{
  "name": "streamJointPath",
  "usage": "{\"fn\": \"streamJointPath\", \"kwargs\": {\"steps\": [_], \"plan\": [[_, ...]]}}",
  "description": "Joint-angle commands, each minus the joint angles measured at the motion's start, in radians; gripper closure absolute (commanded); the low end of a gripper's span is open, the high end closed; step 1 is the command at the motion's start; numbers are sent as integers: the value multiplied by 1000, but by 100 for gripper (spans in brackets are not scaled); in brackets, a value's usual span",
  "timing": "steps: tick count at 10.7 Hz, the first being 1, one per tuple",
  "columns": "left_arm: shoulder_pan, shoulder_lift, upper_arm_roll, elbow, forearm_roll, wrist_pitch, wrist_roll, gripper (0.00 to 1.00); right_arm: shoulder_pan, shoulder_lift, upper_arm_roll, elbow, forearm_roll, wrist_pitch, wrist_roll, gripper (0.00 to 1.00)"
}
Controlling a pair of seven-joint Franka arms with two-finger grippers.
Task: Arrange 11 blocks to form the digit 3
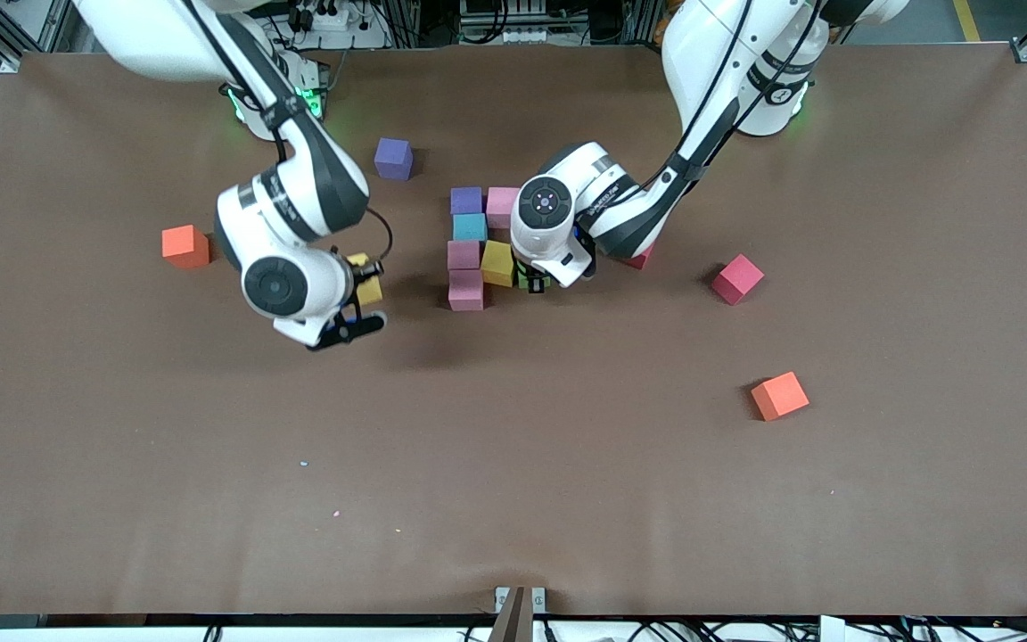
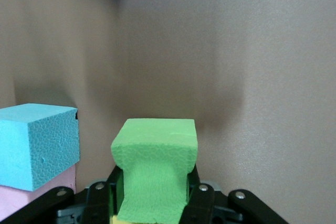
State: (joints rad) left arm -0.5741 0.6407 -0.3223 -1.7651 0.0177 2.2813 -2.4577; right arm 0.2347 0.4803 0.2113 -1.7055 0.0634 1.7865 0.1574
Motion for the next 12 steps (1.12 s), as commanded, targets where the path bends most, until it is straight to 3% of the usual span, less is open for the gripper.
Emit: {"fn": "streamJointPath", "kwargs": {"steps": [1,4,12], "plan": [[-16,8,3,-19,19,-5,-30,100,24,168,3,220,16,-36,134,100],[-20,8,3,-19,19,-5,-32,100,87,274,5,329,27,-21,265,100],[-29,8,3,-19,19,-9,-46,100,138,360,16,432,29,98,335,100]]}}
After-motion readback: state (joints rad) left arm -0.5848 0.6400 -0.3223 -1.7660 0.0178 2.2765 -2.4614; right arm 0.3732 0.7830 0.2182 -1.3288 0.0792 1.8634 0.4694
